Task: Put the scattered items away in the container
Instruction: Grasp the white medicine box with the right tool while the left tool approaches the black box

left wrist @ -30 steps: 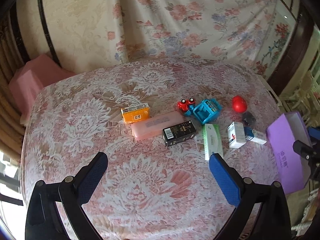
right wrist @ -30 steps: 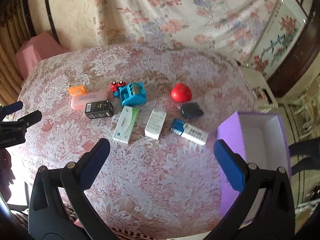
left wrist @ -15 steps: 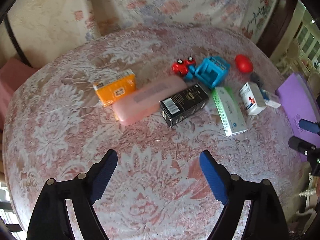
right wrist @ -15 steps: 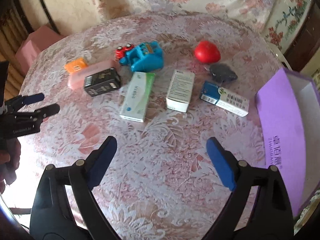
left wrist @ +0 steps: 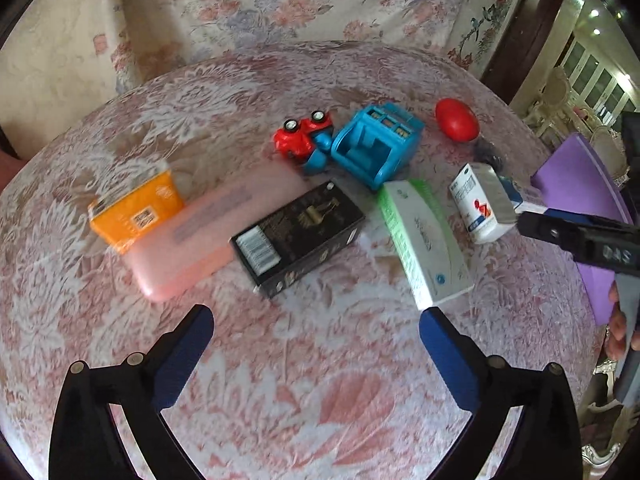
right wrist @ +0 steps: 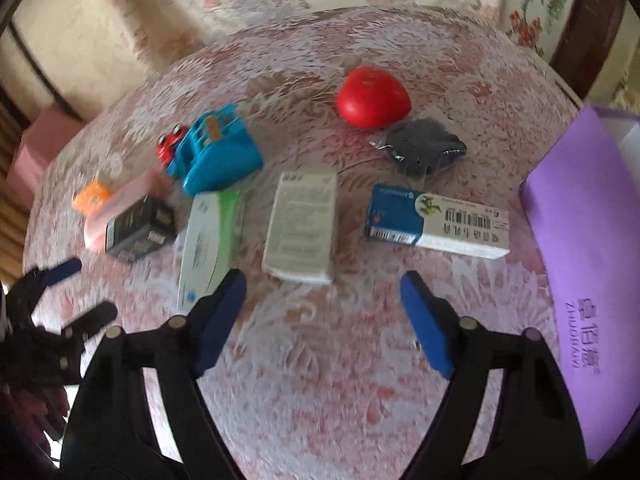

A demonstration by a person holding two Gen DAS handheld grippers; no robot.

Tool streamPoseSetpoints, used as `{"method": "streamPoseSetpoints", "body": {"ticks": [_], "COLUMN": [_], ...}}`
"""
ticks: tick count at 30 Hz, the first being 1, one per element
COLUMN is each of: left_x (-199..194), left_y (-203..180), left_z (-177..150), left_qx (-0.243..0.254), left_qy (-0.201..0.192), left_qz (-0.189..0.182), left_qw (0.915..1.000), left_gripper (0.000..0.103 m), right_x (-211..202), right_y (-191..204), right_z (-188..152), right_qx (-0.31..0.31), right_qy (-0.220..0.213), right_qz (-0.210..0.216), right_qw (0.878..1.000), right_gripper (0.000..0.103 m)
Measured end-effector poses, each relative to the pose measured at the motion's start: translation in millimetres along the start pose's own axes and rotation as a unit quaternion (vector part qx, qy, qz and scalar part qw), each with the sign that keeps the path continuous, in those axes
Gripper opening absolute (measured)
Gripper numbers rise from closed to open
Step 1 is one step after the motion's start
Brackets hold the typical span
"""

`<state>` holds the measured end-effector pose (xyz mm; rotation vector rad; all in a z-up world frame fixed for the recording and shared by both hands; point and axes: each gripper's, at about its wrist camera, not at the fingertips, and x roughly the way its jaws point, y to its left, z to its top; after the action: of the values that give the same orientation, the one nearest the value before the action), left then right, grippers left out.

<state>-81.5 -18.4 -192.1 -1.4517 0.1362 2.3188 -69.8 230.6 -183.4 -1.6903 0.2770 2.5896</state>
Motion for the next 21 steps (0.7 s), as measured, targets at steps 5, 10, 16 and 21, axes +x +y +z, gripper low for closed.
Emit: {"method": "streamPoseSetpoints", "body": {"ticks": [5,10,16,21], "left_x": [11,19,25,35], "left_y": [0,1,-1,-2], "left_z": [11,14,19,25], "left_qx": [0.006,0.013,0.028,0.029], "left_qy": [-0.001,0.004,-0.003,0.000], "left_qz": [0.017,0.015,0.016,0.011], "left_qw": [0.9998,0.9998,0.9995,0.9995], "left_gripper": [0.103,0.103,0.103,0.103], "right_x": [17,32,46,45], "right_y": [0,4,-1,-17], "right_z": [7,11,10,5], "right_qx": [0.017,0.015,0.011,0.014], "right_qy": [0.013,0.024,0.035,0.043], "right_qz": [0.018,0.027,0.018,0.003], "right_qw": [1.000,0.999,0.999,0.999], "right_gripper": [0.069,0.066,0.058,0.050]}}
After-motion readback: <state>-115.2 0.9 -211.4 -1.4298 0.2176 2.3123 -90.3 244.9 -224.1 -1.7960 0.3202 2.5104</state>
